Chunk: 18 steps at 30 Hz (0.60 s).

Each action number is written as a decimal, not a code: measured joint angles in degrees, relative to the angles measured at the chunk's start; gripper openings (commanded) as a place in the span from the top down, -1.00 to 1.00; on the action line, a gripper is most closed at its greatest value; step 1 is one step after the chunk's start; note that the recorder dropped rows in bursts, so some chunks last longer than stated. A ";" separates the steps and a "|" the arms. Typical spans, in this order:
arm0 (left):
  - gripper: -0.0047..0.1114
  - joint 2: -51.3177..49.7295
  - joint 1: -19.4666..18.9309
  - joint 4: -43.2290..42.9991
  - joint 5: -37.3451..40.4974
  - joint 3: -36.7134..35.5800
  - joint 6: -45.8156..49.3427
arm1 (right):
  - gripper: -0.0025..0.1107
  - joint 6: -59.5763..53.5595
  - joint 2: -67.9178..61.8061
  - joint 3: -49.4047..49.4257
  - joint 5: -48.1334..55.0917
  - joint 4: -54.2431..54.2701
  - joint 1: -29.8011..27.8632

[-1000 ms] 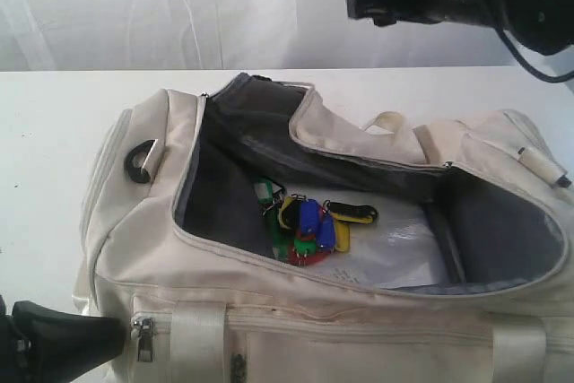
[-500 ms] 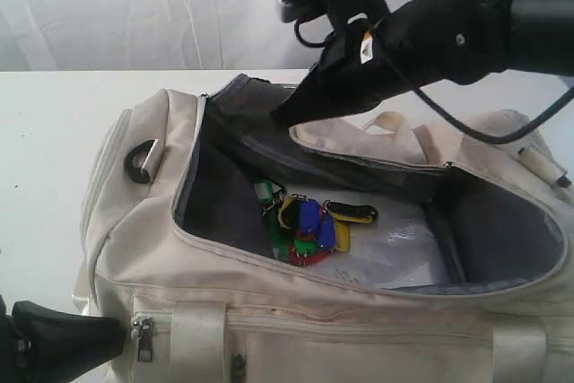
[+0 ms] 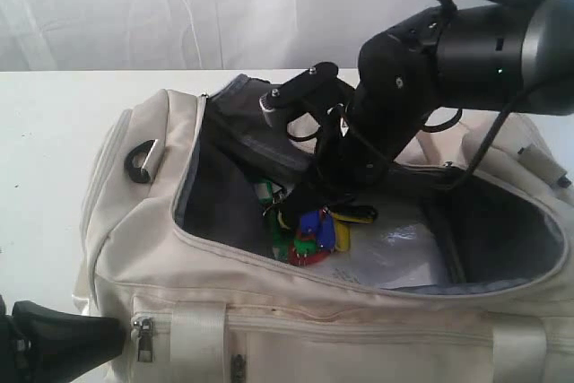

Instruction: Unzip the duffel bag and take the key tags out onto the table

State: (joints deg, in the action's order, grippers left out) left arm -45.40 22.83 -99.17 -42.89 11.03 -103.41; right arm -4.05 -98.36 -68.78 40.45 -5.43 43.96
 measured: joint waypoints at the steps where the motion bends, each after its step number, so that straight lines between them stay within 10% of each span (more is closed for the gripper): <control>1: 0.65 0.00 0.00 0.00 0.00 0.00 0.00 | 0.96 0.00 -0.31 0.00 0.00 -1.03 0.00; 18: 0.65 0.00 0.00 0.00 0.00 0.00 0.00 | 0.96 50.55 -1.30 0.00 4.40 -70.49 -4.76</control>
State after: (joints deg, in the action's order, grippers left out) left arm -45.40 22.83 -99.17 -42.89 11.03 -103.41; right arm 46.49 -99.66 -68.78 44.85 -75.92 39.21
